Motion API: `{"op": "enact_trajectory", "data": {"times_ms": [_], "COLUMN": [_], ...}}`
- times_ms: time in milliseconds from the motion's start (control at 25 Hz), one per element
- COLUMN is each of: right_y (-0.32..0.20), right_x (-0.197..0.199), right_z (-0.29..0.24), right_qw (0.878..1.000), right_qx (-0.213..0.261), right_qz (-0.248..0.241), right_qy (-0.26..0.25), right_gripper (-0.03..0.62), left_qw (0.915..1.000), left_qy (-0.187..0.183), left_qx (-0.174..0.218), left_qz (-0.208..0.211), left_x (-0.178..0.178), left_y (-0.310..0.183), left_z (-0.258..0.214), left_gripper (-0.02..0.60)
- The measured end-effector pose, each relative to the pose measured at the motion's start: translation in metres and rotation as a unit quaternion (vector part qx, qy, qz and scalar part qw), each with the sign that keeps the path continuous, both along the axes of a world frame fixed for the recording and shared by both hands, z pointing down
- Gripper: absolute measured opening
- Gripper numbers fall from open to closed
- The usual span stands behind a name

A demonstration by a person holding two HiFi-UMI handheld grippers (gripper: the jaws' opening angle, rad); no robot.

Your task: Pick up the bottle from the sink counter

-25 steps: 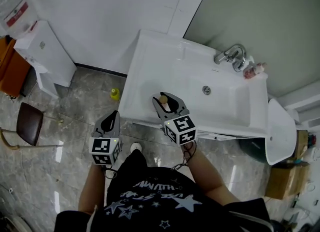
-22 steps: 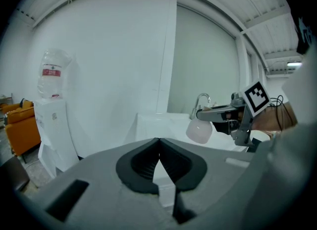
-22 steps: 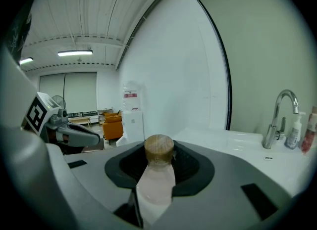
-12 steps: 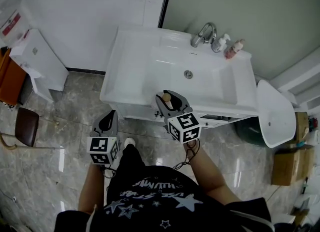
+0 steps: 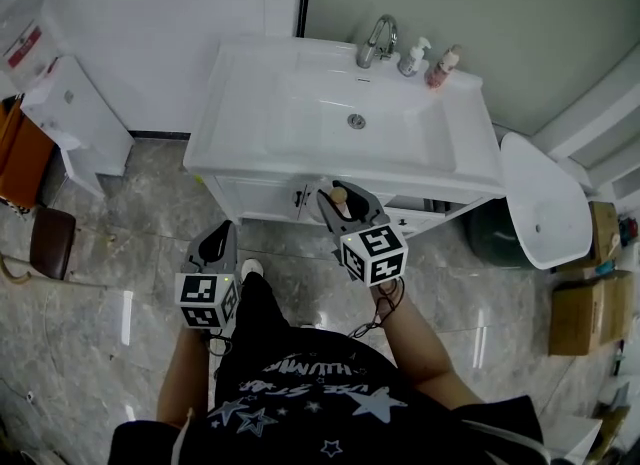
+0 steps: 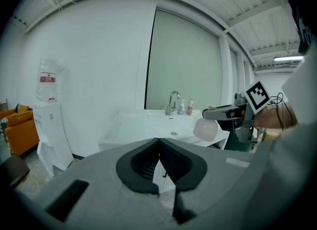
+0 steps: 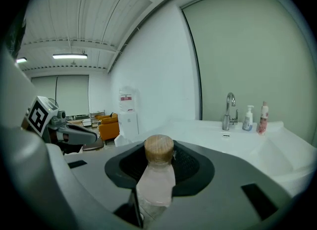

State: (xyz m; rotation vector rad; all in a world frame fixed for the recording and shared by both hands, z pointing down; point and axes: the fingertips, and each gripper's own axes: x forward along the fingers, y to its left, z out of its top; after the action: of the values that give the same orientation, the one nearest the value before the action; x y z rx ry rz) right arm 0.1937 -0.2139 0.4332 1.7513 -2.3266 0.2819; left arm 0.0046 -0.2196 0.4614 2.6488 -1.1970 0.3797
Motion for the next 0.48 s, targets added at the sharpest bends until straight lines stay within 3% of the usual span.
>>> {"op": "enact_trajectory", "data": {"times_ms": [480], "right_y": [0.094], "right_x": [0.021], "right_z": [0.019], "right_qw": [1.000], "right_qx": [-0.025], "right_qz": [0.016], "right_qy": [0.005], "right_gripper": [0.135], "left_qw": [0.9999], "left_qy": [-0.008], "left_qx": [-0.008], "left_qz": [-0.006], "left_x": [0.003], "left_y": [0.095], "left_z": [0.008], "left_gripper": [0.017]}}
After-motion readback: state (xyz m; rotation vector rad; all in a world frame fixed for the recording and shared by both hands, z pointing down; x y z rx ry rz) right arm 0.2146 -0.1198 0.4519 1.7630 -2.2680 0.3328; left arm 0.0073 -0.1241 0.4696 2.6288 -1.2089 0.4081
